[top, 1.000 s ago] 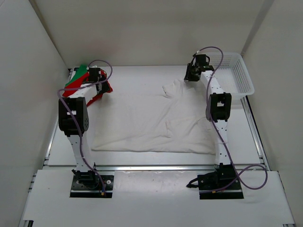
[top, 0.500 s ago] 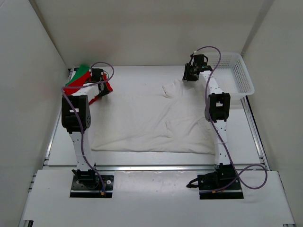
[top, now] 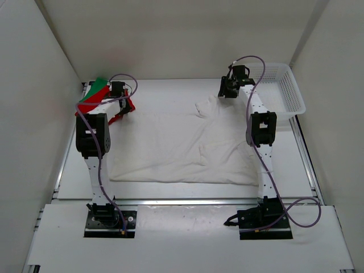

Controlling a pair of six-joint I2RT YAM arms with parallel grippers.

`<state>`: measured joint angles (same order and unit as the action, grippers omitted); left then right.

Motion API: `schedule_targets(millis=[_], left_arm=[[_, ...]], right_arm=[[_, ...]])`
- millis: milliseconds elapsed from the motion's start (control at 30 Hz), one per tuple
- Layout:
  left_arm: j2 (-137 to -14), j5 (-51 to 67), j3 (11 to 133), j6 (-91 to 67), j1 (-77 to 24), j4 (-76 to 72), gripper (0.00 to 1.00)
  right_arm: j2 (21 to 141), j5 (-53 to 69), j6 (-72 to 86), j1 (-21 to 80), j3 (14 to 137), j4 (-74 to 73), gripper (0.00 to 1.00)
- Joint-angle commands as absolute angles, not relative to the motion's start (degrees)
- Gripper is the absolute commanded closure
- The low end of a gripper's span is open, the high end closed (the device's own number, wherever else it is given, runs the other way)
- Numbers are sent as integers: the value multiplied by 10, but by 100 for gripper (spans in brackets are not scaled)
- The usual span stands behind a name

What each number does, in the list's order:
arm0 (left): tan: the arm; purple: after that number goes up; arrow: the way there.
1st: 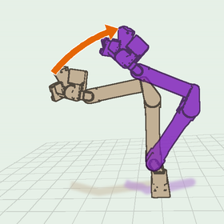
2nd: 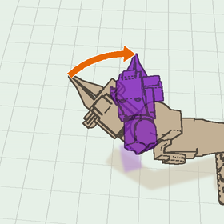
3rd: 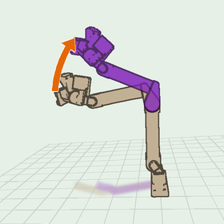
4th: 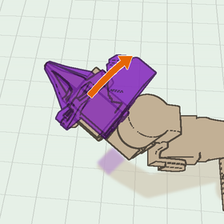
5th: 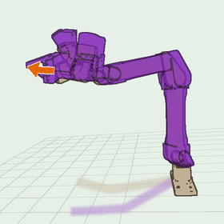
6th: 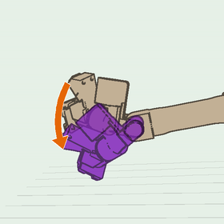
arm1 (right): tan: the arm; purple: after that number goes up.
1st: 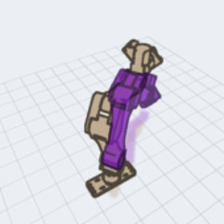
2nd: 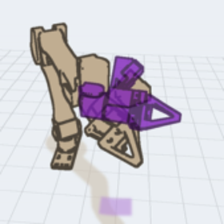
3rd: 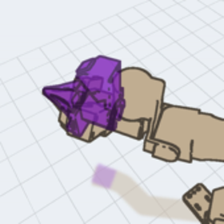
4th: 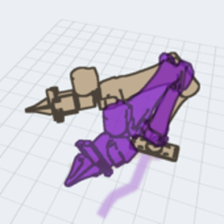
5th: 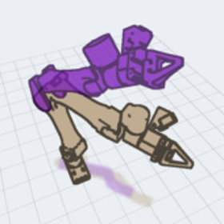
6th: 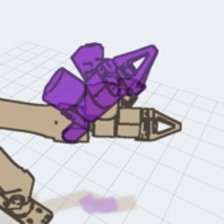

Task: Fold and stack the t-shirts
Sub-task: Grap the side of the flattened tshirt furthest away from the robot with both arms

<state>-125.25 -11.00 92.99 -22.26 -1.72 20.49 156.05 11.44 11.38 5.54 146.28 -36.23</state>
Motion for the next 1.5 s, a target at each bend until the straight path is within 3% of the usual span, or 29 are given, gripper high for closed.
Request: schedule_targets(millis=[0, 100, 400, 633, 700, 733, 800, 900, 1033, 1300, 1467], left_arm=[[-1212, -109, 896, -233, -14, 183, 100], [-1186, -97, 869, -241, -10, 163, 100], [-1133, -97, 826, -232, -11, 142, 100], [-1137, -100, 830, -228, -7, 138, 100], [-1147, -94, 845, -231, -6, 146, 88], [-1158, -93, 852, -235, -4, 148, 75], [-1173, -96, 868, -234, -9, 157, 60], [-1186, -104, 882, -232, -11, 166, 56], [-1199, -105, 892, -230, -5, 172, 55], [-1230, -100, 933, -222, -5, 206, 65], [-1231, -103, 934, -221, -7, 200, 82]], right_arm=[[1563, 98, 117, 55, 1478, -369, 59], [1556, 86, 101, 75, 1475, -366, 60], [1562, 115, 128, 64, 1484, -340, 100], [1542, 135, 131, 59, 1505, -346, 100], [1529, 143, 120, 55, 1502, -349, 100], [1523, 146, 119, 52, 1501, -349, 100], [1521, 153, 120, 51, 1500, -354, 100], [1523, 160, 118, 56, 1501, -352, 100], [1528, 167, 120, 61, 1504, -362, 100], [1535, 174, 122, 69, 1516, -362, 100], [1537, 178, 125, 63, 1520, -365, 100]])
